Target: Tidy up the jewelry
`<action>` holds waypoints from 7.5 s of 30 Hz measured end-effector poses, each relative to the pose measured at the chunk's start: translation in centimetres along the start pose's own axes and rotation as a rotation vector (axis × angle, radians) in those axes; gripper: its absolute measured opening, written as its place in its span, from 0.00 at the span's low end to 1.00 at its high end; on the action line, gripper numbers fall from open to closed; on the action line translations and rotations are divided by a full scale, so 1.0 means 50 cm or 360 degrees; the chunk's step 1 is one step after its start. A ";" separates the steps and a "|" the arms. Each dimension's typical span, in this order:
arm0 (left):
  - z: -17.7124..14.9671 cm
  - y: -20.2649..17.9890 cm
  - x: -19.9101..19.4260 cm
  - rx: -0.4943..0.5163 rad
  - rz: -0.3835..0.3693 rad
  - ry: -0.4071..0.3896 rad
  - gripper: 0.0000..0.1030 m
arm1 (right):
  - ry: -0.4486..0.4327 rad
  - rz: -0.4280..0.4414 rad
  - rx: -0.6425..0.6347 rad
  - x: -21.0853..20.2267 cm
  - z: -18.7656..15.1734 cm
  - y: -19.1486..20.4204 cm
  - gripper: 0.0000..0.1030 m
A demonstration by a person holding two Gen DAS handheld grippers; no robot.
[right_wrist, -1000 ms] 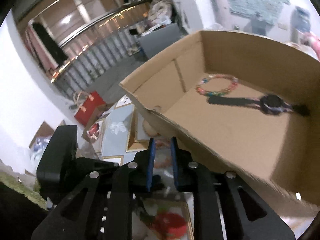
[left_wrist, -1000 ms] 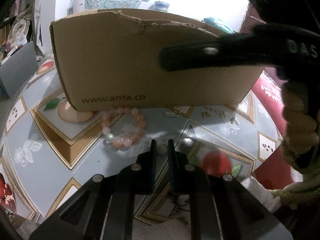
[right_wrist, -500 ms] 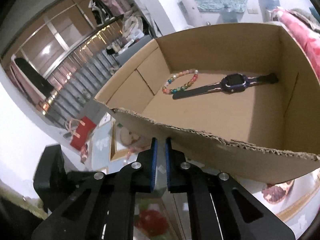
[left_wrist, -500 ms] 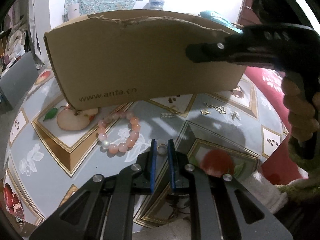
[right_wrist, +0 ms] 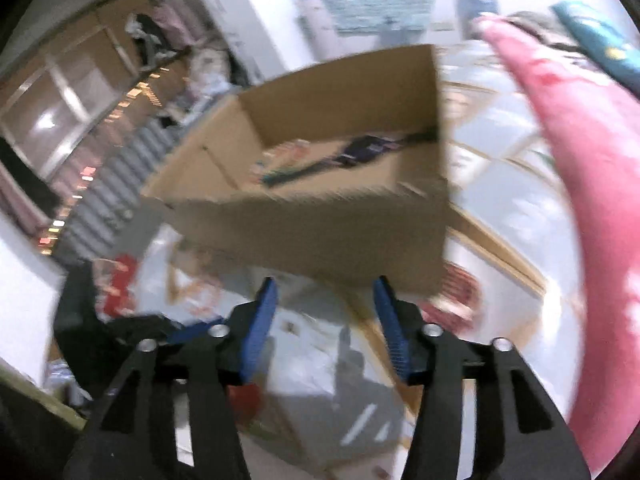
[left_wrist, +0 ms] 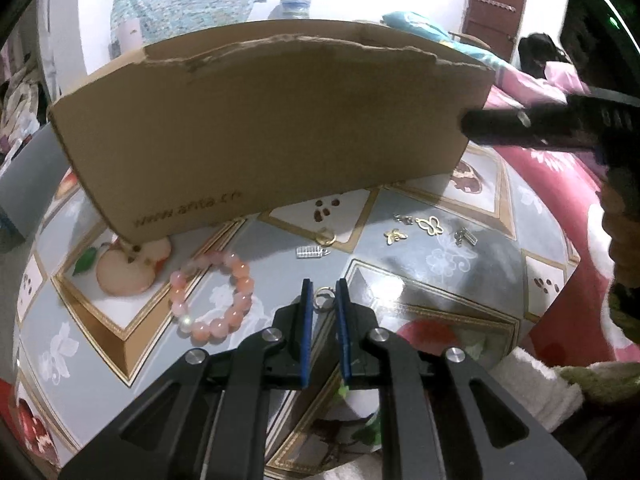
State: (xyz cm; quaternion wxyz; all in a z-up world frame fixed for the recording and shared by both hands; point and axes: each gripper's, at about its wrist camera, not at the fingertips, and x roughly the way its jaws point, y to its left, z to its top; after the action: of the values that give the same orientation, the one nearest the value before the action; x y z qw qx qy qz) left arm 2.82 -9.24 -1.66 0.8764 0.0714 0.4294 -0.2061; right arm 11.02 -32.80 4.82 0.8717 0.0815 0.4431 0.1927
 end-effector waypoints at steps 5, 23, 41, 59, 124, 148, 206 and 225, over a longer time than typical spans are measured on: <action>0.005 -0.002 -0.001 0.0006 -0.0001 0.0037 0.24 | 0.0079 -0.0229 -0.0041 0.000 -0.052 -0.009 0.68; -0.001 -0.014 -0.005 0.0055 0.0148 0.0148 0.61 | 0.0265 -0.0492 -0.0257 0.056 -0.127 0.008 0.92; 0.025 -0.032 0.034 0.0034 0.0185 0.0283 0.95 | 0.0262 -0.0432 -0.0318 0.062 -0.118 -0.006 0.92; 0.064 -0.054 0.060 -0.0037 0.0219 0.0346 0.96 | 0.0297 -0.0388 -0.0423 0.062 -0.125 -0.002 0.93; 0.026 0.006 0.011 -0.0109 -0.0239 0.0150 0.11 | 0.0302 -0.0081 -0.0189 0.047 -0.077 0.052 0.56; 0.030 -0.007 0.017 0.0405 -0.0132 0.0106 0.11 | 0.0290 -0.0024 -0.0153 0.059 -0.074 0.048 0.56; 0.056 -0.014 0.000 0.0332 -0.0152 0.0018 0.10 | 0.0266 -0.0218 -0.0282 0.057 -0.088 0.010 0.15; 0.059 -0.012 -0.008 0.0329 -0.0155 -0.0004 0.10 | 0.0207 -0.0187 -0.0310 0.019 -0.082 0.004 0.02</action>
State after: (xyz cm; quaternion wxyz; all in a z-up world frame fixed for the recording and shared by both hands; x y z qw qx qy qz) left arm 4.50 -10.58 0.51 0.8537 0.1404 0.4078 -0.2917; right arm 8.19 -32.38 1.77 0.8547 -0.0424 0.4819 0.1885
